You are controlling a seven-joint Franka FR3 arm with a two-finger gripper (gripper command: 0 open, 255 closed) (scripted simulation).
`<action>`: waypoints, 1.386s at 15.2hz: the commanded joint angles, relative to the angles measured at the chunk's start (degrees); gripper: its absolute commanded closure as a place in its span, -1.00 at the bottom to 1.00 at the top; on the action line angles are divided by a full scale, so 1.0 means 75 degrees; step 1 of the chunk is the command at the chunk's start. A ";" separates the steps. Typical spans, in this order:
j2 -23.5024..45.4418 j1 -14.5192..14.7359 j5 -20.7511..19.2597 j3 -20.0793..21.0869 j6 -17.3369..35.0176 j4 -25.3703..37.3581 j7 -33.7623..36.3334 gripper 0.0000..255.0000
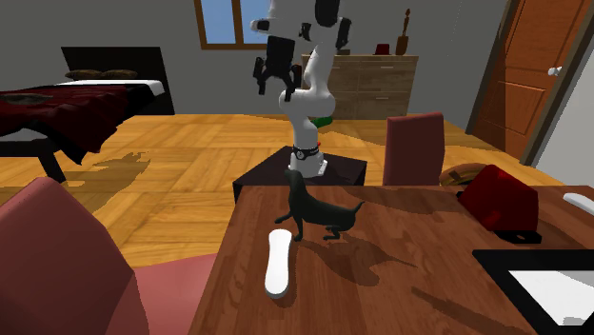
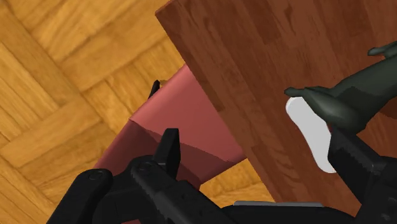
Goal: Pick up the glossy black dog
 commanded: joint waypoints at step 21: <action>0.4305 -0.0995 0.0540 0.4588 0.2782 0.0219 0.7665 -1.00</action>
